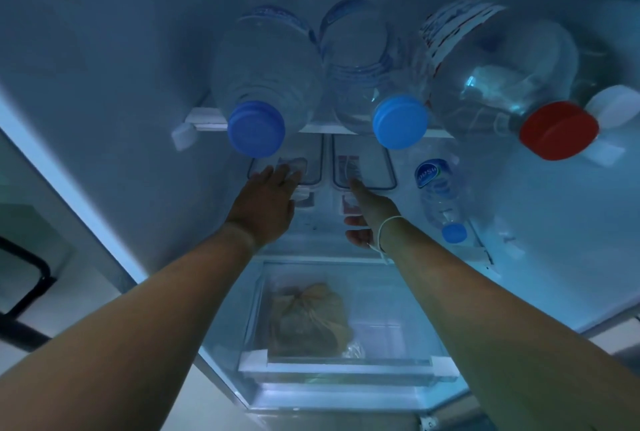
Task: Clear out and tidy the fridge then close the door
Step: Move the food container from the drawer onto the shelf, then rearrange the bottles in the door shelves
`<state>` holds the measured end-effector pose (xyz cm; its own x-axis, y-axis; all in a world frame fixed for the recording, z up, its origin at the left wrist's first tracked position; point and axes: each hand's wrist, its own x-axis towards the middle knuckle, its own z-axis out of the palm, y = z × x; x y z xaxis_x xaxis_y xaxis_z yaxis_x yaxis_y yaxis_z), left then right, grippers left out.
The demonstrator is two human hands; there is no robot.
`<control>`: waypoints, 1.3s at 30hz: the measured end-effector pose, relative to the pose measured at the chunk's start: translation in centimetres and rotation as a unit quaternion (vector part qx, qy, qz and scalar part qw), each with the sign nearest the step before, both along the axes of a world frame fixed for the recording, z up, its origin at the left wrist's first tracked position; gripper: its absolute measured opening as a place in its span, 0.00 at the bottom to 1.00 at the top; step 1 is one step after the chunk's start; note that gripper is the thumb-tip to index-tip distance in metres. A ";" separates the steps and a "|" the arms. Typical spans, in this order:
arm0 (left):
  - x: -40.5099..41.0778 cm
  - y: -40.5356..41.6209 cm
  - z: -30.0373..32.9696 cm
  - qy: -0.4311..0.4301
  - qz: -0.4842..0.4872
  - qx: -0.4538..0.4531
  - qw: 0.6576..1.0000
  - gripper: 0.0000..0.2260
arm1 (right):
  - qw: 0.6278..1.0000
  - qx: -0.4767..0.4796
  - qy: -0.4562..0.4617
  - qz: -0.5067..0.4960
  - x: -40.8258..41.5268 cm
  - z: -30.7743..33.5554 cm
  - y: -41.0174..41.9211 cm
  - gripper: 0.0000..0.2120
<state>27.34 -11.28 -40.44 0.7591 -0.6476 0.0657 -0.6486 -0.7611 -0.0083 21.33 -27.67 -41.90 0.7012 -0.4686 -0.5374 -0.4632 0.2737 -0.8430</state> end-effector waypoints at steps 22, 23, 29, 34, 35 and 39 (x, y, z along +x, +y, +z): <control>0.5 0.3 0.4 0.033 -0.018 -0.022 0.999 0.25 | 0.761 -0.640 0.107 -0.027 -5.6 -0.7 -5.9 0.19; 0.4 0.3 0.4 0.032 -0.018 -0.024 0.999 0.25 | 0.768 -0.628 0.120 -0.026 -5.6 -0.8 -5.9 0.22; 0.3 0.4 0.0 0.013 -0.018 -0.051 0.998 0.25 | 0.787 -0.604 0.126 -0.016 -5.3 -0.5 -6.9 0.27; 0.5 0.3 0.1 0.018 -0.014 -0.055 0.998 0.27 | 0.844 -0.517 0.141 -0.032 -5.7 -0.1 -6.6 0.39; 0.5 0.4 0.2 0.023 -0.012 -0.052 0.998 0.28 | 0.857 -0.494 0.145 -0.035 -5.8 -0.1 -6.5 0.39; 0.5 0.4 0.6 0.053 -0.008 -0.034 0.998 0.27 | 0.899 -0.401 0.167 -0.051 -7.0 0.3 -5.8 0.39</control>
<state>27.80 -10.88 -39.80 0.7536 -0.6566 0.0295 -0.6553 -0.7470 0.1120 14.36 -33.49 -41.58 0.4945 -0.8522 -0.1707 -0.7347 -0.3050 -0.6059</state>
